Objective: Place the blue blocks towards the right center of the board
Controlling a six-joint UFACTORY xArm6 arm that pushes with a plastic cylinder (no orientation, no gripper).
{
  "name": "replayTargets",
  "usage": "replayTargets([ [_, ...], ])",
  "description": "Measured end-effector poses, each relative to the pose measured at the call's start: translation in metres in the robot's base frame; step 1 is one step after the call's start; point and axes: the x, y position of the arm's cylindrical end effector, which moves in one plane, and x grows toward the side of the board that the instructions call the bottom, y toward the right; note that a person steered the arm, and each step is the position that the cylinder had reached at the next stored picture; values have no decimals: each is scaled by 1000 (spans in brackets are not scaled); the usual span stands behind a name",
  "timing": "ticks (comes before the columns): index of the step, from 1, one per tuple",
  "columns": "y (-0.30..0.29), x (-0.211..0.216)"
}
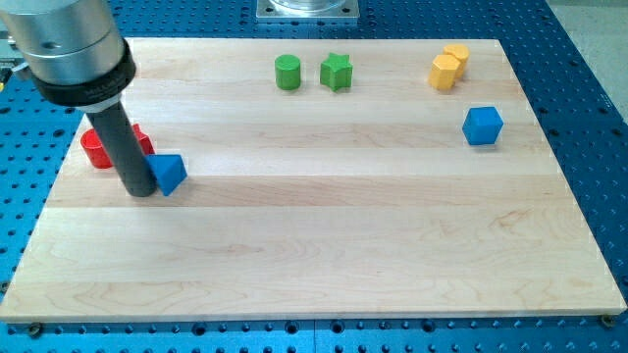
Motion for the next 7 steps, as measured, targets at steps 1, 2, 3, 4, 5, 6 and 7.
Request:
replayTargets([
  [1,112,-32],
  [2,149,-49],
  [3,163,-70],
  [4,241,-74],
  [5,308,-74],
  [6,339,-74],
  [7,321,-74],
])
